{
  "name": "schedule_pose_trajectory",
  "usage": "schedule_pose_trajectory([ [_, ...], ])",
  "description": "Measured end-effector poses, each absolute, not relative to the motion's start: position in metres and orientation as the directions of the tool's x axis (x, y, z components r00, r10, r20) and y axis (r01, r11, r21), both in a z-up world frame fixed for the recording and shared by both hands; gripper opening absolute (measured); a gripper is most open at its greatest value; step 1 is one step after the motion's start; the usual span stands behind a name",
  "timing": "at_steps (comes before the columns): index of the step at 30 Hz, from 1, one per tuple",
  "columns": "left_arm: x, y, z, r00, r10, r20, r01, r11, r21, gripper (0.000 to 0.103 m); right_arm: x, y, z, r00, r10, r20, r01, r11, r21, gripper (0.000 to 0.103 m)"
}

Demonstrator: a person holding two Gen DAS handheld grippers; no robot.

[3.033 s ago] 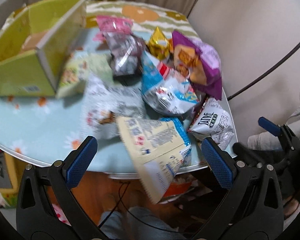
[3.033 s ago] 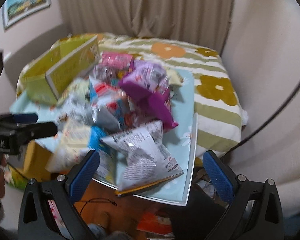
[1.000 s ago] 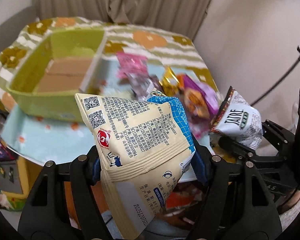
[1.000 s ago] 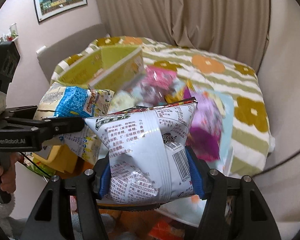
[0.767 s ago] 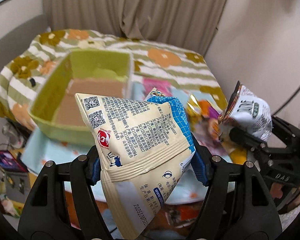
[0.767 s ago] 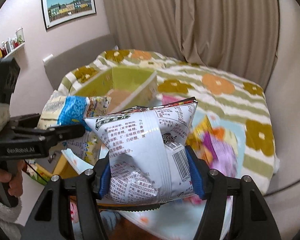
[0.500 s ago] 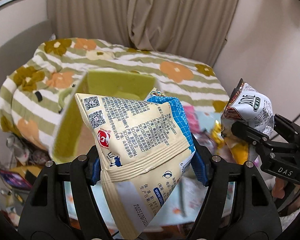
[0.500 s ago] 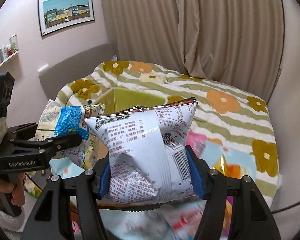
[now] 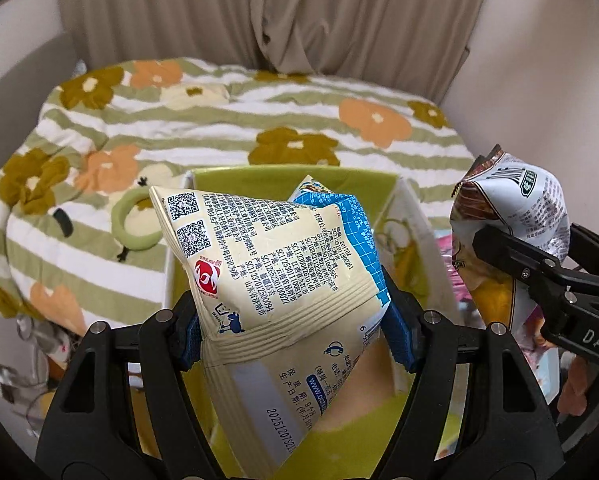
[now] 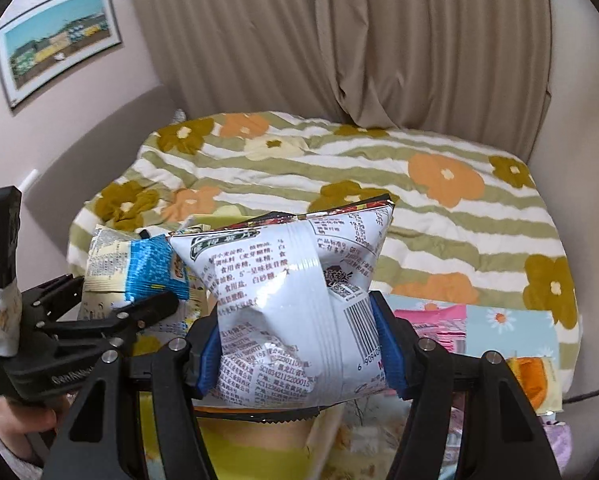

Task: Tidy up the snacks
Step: 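Carry both bags over the yellow box and open both grippers to drop them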

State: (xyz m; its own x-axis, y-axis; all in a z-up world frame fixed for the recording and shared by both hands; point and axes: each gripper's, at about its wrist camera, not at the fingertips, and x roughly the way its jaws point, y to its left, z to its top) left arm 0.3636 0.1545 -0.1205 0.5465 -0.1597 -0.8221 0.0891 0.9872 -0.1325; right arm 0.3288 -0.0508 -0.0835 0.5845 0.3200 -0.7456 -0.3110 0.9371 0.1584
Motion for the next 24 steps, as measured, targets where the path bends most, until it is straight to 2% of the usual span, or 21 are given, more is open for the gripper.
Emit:
schedule_pose_trajectory([
  [7, 0.407, 0.157, -0.166, 0.477, -0.151, -0.866, 0.099, 0.988, -0.118, 0.069, 0.367, -0.033, -0.116, 0.542, 0.26, -0.799, -0.256, 0.957, 0.139, 0.06],
  [8, 0.41, 0.156, -0.17, 0.473, -0.145, -0.869, 0.095, 0.989, -0.113, 0.072, 0.37, -0.032, -0.118, 0.537, 0.256, -0.804, -0.254, 0.958, 0.135, 0.06],
  [10, 0.415, 0.155, -0.176, 0.468, -0.143, -0.872, 0.099, 0.989, -0.109, 0.086, 0.376, -0.03, -0.124, 0.527, 0.248, -0.813, -0.25, 0.959, 0.131, 0.06],
  [11, 0.417, 0.154, -0.178, 0.47, -0.118, -0.875, 0.095, 0.992, -0.083, 0.1, 0.378, -0.031, -0.127, 0.523, 0.247, -0.816, -0.249, 0.96, 0.132, 0.06],
  [12, 0.418, 0.152, -0.179, 0.477, -0.087, -0.874, 0.09, 0.995, -0.05, 0.102, 0.38, -0.03, -0.127, 0.519, 0.247, -0.818, -0.248, 0.96, 0.133, 0.06],
  [24, 0.411, 0.155, -0.176, 0.477, -0.043, -0.878, 0.056, 0.998, -0.019, 0.102, 0.396, -0.025, -0.137, 0.459, 0.268, -0.847, -0.307, 0.943, 0.131, 0.06],
])
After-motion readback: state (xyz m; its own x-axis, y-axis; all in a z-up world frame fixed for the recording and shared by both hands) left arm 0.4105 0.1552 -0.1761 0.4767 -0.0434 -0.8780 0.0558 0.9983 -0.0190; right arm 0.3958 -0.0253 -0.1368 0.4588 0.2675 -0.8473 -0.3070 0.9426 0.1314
